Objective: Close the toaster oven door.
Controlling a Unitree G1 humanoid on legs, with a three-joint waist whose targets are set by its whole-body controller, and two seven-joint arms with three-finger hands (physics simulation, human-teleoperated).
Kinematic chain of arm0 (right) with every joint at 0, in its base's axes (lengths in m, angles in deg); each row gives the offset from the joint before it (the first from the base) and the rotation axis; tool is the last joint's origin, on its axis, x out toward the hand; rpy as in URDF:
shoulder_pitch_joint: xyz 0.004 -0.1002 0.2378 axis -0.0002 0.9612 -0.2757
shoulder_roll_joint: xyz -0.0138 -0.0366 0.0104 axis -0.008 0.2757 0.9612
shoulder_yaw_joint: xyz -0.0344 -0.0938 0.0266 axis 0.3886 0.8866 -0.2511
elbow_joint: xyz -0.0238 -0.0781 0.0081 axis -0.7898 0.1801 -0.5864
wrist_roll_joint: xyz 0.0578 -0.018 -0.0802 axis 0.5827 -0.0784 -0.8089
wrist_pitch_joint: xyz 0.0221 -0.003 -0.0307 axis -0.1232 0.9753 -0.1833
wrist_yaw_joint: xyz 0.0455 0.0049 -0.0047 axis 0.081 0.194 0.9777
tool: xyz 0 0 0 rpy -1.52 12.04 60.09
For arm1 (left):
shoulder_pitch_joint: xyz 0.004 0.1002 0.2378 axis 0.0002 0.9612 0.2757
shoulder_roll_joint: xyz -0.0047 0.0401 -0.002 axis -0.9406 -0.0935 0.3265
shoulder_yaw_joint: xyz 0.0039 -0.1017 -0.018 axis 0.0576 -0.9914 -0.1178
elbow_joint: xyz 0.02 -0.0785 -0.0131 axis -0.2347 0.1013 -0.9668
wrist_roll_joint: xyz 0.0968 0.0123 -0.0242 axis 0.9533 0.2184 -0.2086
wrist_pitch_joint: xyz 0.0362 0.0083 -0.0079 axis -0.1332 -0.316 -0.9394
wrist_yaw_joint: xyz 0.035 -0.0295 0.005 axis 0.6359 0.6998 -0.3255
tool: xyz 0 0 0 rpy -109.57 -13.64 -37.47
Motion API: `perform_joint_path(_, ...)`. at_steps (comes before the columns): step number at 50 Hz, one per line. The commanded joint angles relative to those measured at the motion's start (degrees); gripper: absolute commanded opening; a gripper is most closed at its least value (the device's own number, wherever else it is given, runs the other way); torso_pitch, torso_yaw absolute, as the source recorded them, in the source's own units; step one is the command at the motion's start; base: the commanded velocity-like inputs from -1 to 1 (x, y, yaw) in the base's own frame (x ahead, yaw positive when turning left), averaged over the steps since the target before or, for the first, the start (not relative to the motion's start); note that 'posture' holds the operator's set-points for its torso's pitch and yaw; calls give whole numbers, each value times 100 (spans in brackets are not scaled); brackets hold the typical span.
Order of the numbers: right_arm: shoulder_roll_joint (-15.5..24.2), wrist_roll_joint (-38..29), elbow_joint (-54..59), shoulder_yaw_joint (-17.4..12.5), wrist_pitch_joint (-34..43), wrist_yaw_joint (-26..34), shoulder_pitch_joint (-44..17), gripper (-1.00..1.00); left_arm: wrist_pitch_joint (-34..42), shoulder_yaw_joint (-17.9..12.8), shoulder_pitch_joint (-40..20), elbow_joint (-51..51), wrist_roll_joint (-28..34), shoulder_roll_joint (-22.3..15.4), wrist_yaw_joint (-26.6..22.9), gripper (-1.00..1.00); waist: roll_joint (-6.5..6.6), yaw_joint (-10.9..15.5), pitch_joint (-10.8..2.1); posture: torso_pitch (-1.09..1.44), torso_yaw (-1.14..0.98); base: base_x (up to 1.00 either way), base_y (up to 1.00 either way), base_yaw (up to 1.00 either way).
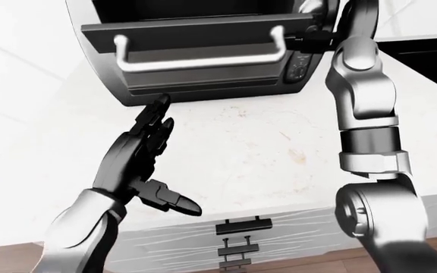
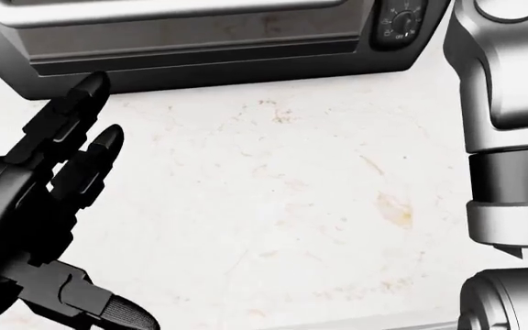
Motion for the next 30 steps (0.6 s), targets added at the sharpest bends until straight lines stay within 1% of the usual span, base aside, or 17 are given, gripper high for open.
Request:
perform_joint_path(1,3,175,-463,11,-424,44,-444,100,-151,-36,-152,-111,28,-51,6,100,-54,56,-222,0,0,0,0,0)
perform_joint_path(8,8,171,-520,17,-413,40,-390,100,-248,47,-301,96,126,-105,-53,100,-65,62,-217,0,0,0,0,0)
perform_joint_path(16,-16,162,-589,25,-405,29,-325,100,-216,-69,-712,477,108,-213,-86,100,-68,68,-222,0,0,0,0,0)
perform_joint_path(23,-19,151,-669,25,-362,37,-304,100,-343,-12,-902,823,150,-296,-134,100,-69,71,-225,0,0,0,0,0)
perform_joint_path(28,-23,155,-706,18,-341,22,-300,100,-363,95,-987,974,184,-327,-211,100,-72,70,-225,0,0,0,0,0)
perform_joint_path(30,-21,154,-687,21,-356,24,-311,100,-494,147,-1036,1142,256,-340,-231,100,-74,71,-222,0,0,0,0,0)
